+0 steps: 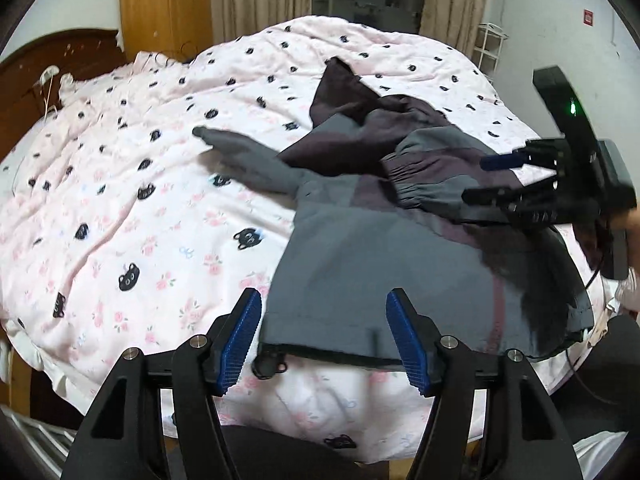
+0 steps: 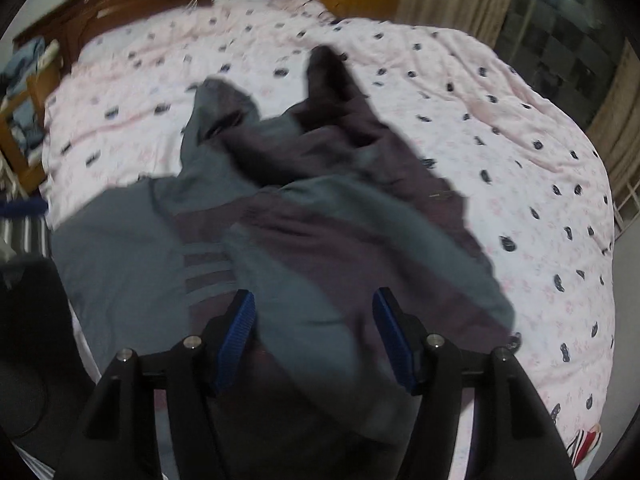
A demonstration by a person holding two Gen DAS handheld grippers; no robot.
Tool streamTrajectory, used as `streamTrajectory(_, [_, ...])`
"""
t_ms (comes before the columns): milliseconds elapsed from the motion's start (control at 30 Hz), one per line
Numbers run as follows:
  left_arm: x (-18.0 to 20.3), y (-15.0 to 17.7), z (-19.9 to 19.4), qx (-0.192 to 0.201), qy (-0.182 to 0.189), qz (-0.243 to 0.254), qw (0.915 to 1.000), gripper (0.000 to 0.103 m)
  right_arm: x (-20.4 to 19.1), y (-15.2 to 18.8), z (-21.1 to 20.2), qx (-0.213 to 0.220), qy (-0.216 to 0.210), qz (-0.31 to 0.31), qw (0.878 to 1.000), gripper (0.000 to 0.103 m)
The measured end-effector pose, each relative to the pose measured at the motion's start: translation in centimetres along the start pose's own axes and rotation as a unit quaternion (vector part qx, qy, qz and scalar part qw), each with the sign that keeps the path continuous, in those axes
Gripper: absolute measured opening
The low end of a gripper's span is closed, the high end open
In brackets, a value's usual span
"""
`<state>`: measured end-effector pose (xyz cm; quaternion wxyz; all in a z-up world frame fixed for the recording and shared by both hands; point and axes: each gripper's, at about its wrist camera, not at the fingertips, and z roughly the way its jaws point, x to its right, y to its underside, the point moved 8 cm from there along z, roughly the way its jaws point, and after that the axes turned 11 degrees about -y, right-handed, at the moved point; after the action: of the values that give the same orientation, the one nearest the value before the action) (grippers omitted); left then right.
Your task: Fold clothes
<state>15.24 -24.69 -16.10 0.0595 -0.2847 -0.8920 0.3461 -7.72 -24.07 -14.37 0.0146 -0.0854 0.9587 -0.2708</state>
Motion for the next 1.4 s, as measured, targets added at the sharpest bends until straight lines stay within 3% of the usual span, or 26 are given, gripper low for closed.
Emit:
streamTrajectory(300, [0.2, 1.2, 2.7, -0.03, 0.056, -0.036, 0.9973, 0.063, 0.6, 1.5, 3.6, -0.045, 0.042, 0.024, 0.998, 0.06])
streamTrajectory(333, [0.2, 1.2, 3.0, -0.035, 0.066, -0.044, 0.9962, 0.063, 0.8, 1.6, 3.8, -0.048, 0.042, 0.029, 0.998, 0.055])
streamTrajectory(400, [0.2, 0.9, 3.3, -0.038, 0.086, -0.06, 0.9937, 0.063, 1.2, 1.9, 4.2, -0.057, 0.045, 0.037, 0.997, 0.023])
streamTrajectory(467, [0.2, 1.0, 3.9, -0.05, 0.091, -0.063, 0.9925, 0.062, 1.6, 2.2, 4.3, -0.063, 0.048, 0.049, 0.996, 0.015])
streamTrajectory(567, [0.2, 1.3, 4.5, -0.063, 0.092, -0.071, 0.9912, 0.05, 2.5, 2.2, 3.5, -0.051, 0.033, 0.077, 0.995, 0.007])
streamTrajectory(867, [0.3, 1.6, 4.7, -0.065, 0.097, -0.079, 0.99, 0.049, 7.0, 2.4, -3.9, 0.043, 0.017, 0.162, 0.986, 0.005])
streamTrajectory(1400, [0.5, 1.8, 4.6, -0.065, 0.098, -0.072, 0.9905, 0.049, 17.7, 9.2, -9.9, 0.089, 0.064, 0.301, 0.947, 0.005])
